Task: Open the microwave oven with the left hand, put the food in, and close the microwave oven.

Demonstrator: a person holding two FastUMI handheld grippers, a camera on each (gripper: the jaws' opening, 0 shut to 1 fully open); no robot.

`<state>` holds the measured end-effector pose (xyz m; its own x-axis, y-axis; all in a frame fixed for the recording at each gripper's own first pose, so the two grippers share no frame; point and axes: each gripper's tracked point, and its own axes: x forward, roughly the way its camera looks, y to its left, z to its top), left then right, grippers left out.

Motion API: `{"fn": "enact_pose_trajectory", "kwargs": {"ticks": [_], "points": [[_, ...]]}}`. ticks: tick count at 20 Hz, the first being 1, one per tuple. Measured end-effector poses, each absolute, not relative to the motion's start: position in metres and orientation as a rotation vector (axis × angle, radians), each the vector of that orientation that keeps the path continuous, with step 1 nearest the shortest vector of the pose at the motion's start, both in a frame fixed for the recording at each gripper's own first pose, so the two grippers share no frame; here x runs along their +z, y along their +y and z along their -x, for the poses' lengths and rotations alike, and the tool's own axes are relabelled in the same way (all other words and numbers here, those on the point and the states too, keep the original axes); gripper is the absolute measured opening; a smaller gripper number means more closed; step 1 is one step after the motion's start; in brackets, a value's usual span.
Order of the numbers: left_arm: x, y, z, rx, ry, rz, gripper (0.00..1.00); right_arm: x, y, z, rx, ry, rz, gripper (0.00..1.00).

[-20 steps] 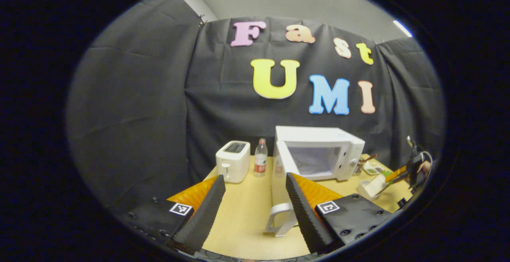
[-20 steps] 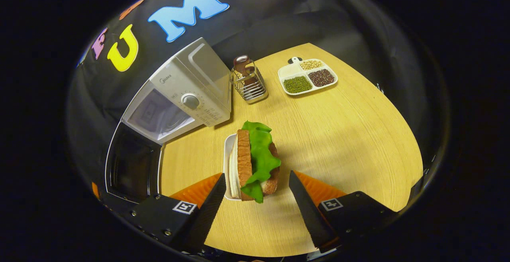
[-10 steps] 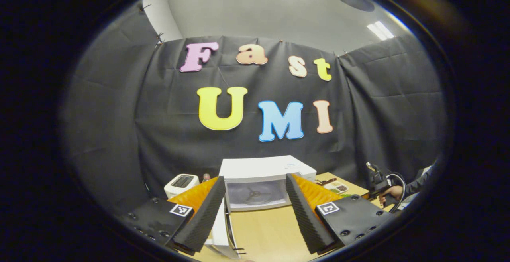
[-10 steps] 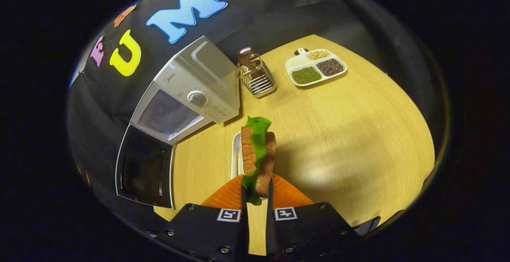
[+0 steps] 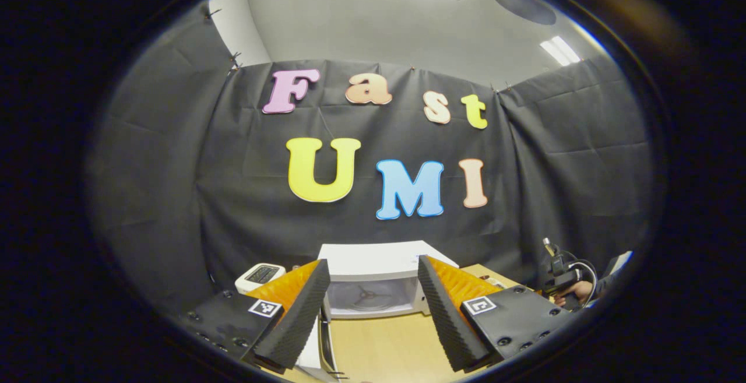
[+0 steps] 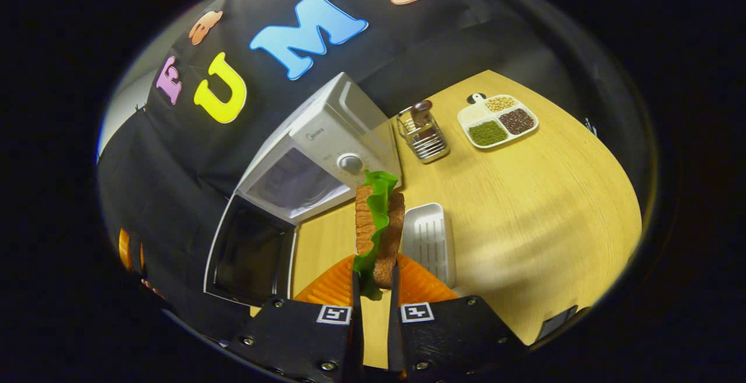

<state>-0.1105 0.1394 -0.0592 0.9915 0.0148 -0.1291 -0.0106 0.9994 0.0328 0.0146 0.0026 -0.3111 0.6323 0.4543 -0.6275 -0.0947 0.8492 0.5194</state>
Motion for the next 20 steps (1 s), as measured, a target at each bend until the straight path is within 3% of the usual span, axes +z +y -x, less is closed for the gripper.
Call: {"fn": "enact_pose_trajectory", "kwargs": {"ticks": [7,10,20], "points": [[-0.027,0.151,0.111,0.038,0.095,-0.06,0.96,-0.289,0.077,-0.033,0.456,0.76,-0.687,0.16],[-0.007,0.15,0.111,0.035,0.059,-0.04,0.96,-0.293,0.095,-0.052,0.402,0.717,-0.767,0.17],[-0.03,0.161,0.124,0.071,0.136,-0.043,0.96,-0.328,0.185,-0.109,0.251,0.615,-1.099,0.17]]}}
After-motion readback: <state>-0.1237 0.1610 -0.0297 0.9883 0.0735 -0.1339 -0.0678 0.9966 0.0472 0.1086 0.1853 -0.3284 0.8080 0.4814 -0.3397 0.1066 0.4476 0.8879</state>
